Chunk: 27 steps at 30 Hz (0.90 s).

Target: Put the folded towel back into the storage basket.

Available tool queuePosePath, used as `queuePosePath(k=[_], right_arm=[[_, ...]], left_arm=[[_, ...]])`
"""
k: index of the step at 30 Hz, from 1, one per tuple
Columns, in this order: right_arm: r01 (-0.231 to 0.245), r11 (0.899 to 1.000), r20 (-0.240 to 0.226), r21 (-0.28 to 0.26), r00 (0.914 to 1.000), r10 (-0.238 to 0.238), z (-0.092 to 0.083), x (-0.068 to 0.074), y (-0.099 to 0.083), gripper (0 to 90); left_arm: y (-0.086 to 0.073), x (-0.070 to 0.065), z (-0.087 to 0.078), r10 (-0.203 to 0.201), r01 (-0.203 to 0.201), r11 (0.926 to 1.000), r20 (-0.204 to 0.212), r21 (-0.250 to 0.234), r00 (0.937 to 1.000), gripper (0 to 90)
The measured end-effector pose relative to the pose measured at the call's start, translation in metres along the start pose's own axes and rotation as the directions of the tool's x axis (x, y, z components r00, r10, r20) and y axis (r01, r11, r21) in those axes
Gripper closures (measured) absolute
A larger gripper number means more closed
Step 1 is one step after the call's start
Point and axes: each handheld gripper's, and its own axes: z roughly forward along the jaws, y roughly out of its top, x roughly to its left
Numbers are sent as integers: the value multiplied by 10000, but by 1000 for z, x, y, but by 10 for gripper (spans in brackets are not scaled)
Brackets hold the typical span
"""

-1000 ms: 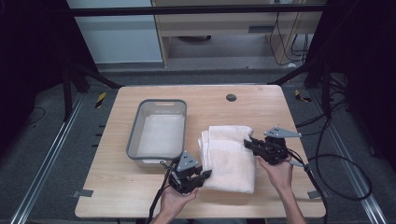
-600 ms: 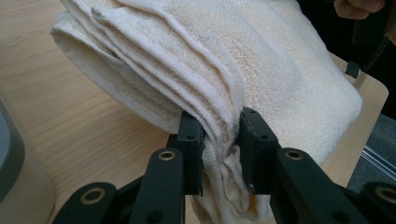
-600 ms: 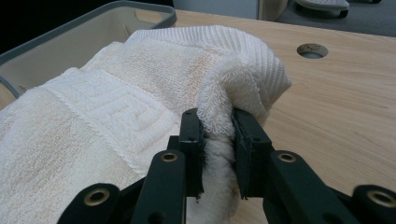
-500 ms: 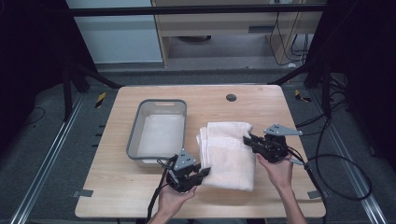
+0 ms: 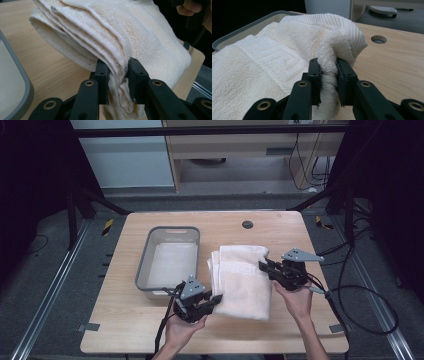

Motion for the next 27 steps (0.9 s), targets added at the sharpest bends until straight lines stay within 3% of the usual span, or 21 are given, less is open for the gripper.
queuePosePath(k=[27], right_arm=[[373,9970,-104,-685,9992,-381,13,27,45,754]], left_arm=[[17,23,-37,-338,297,9950,-414,-953,9986,721]])
